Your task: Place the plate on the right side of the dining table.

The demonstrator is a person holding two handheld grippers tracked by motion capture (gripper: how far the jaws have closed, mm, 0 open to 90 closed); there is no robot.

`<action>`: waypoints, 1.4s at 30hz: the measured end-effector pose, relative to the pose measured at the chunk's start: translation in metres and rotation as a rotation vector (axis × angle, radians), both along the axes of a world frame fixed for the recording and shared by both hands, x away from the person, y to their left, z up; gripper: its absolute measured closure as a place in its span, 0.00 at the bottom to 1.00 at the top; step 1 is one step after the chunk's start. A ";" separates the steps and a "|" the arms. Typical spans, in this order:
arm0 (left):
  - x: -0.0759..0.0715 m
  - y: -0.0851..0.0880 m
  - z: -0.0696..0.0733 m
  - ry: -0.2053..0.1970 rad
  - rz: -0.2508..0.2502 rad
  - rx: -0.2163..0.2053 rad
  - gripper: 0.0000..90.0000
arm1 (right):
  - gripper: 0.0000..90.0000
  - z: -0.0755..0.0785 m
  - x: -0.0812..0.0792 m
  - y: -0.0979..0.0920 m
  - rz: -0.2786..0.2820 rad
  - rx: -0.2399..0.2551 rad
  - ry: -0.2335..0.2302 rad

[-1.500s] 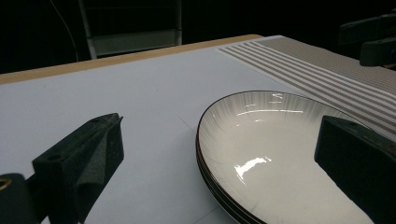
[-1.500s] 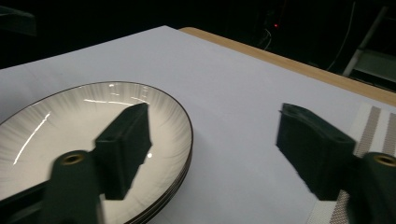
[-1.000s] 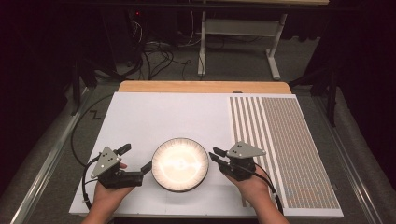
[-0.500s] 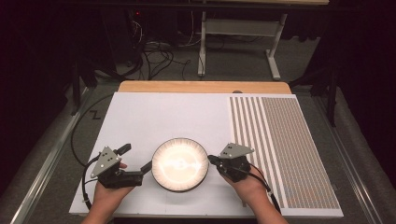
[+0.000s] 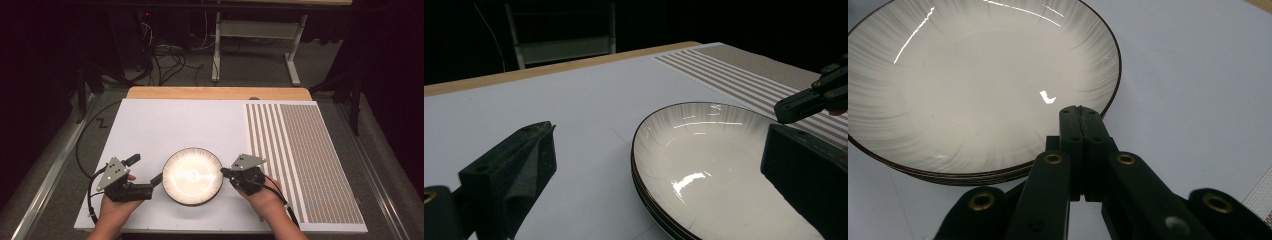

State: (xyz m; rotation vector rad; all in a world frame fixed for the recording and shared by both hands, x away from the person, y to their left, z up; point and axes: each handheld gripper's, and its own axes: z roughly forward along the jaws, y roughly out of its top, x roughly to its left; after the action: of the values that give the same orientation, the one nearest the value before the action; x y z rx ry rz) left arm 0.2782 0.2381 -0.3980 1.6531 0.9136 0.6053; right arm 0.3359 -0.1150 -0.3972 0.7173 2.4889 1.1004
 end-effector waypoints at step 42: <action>-0.001 0.005 0.002 -0.004 0.011 -0.022 0.02 | 1.00 -0.004 0.005 0.018 0.051 0.013 0.038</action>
State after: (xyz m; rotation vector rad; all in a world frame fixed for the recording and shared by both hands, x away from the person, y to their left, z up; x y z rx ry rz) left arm 0.2771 0.2433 -0.3964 1.6279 0.9236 0.6039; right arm 0.3411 -0.0969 -0.4011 0.6878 2.5477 1.1316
